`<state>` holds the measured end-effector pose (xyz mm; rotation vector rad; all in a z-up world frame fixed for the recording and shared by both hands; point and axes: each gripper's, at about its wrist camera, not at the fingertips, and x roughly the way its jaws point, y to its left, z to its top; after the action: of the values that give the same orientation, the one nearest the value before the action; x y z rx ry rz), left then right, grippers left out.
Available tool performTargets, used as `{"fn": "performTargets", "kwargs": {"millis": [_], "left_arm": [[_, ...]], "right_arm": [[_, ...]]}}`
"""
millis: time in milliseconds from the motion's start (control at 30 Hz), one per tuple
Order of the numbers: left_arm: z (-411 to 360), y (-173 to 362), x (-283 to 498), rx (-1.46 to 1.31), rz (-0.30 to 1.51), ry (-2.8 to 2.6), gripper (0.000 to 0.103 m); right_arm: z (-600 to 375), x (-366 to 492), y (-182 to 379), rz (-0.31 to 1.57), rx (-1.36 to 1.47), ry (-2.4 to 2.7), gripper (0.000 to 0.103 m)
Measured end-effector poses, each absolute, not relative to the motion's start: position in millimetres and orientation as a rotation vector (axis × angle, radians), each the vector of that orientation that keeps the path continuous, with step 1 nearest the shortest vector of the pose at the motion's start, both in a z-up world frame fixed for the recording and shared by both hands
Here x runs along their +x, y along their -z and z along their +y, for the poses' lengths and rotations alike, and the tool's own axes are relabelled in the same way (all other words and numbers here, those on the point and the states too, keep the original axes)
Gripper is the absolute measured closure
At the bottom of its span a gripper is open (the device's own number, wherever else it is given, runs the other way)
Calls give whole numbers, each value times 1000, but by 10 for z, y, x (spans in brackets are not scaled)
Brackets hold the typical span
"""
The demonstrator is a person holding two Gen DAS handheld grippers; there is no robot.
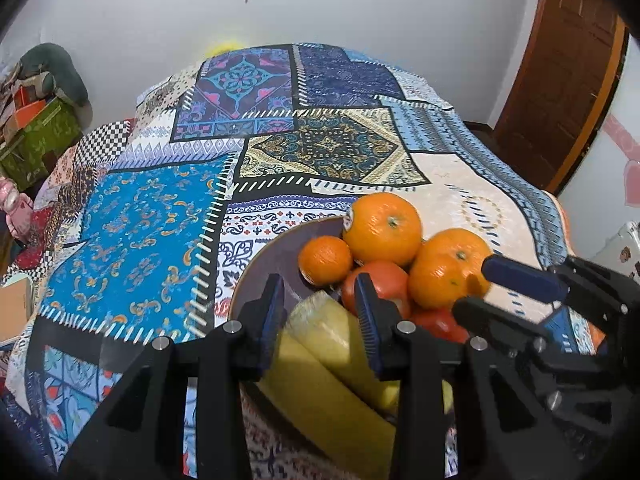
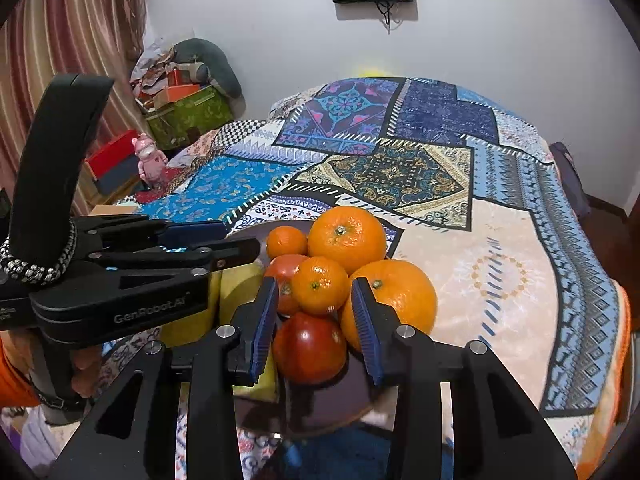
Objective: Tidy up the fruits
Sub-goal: 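Carry both mandarins onto the plate and open both grippers, then move both grippers to the dark plums on the quilt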
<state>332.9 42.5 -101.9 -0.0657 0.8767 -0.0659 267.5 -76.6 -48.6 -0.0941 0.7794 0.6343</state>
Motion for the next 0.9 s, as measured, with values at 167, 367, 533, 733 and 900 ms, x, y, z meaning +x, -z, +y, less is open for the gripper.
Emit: {"fn": "performTargets", "kwargs": {"millis": [167,367,533,733,900], "left_arm": [[400,875,3086,-70,862,79,67],[351,732,2768,-60,845,88,64],[315,676,2483,-38,837,84,63],[235,766,2175,-50,847,107,63],[69,913,1987,-13,860,129,62]], "right_arm": [[-878,2481,388,765,-104,-618,68],[-981,2231,380,769,-114,-612,68],[-1053,2051,436,782,-110,-604,68],[-1157,1875,591,828,-107,-582,68],[-1224,1734,755,873,-120,-573,68]]}}
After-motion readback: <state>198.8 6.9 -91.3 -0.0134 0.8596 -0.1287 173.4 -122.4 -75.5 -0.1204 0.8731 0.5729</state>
